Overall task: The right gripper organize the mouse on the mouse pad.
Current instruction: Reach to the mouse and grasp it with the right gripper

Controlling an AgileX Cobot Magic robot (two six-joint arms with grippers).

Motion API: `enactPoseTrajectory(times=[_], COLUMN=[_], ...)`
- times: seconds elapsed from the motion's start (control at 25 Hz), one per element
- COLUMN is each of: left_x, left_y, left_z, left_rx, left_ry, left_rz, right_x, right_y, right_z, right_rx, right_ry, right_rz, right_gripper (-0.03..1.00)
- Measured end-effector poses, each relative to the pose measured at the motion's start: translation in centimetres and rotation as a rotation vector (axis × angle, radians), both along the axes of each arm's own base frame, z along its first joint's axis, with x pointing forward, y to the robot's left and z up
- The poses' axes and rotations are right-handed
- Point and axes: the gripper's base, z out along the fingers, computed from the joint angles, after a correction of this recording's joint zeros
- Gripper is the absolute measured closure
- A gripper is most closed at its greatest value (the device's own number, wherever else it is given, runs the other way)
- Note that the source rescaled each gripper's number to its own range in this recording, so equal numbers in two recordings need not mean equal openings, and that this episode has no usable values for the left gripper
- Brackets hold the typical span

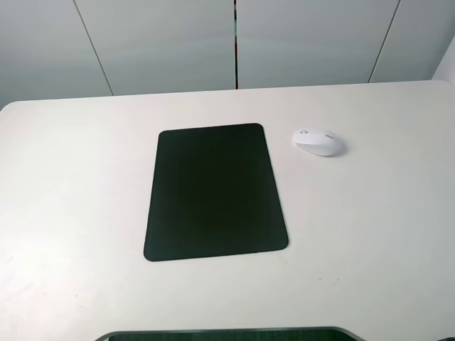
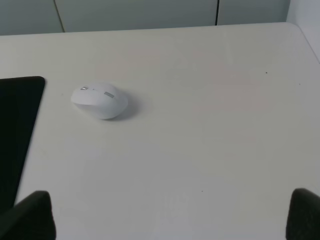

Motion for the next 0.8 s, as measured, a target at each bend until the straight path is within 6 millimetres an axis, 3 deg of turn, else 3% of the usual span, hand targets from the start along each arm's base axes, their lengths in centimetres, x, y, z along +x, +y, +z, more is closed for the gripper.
enactPoseTrajectory(times=[0.8], left_x=[0.00], left_y=[0.00], left_z=[0.00], left_rx=[0.000], left_ry=[0.000], left_rz=[0.000], right_x=[0.00], right_y=[0.00], right_z=[0.00], right_rx=[0.000], right_ry=[0.000], right_rz=[0.000], right_gripper=[-0.03])
